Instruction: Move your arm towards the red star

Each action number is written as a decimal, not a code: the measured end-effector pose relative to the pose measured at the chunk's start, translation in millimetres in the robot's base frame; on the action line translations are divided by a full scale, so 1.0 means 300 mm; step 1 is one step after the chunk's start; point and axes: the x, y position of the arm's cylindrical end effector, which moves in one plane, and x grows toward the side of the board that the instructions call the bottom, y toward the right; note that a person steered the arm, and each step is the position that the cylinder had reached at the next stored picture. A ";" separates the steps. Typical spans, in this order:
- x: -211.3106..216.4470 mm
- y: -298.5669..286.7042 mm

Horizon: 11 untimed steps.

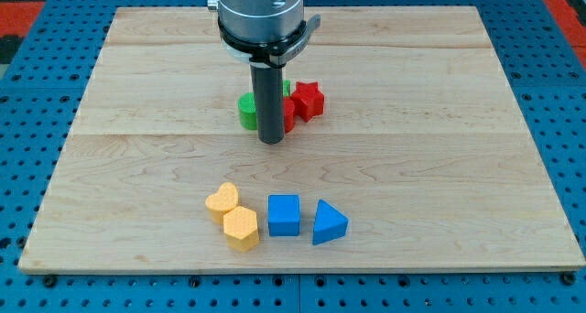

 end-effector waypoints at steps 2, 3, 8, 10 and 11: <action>0.007 0.000; 0.007 0.001; 0.180 0.506; -0.001 0.388; -0.011 0.368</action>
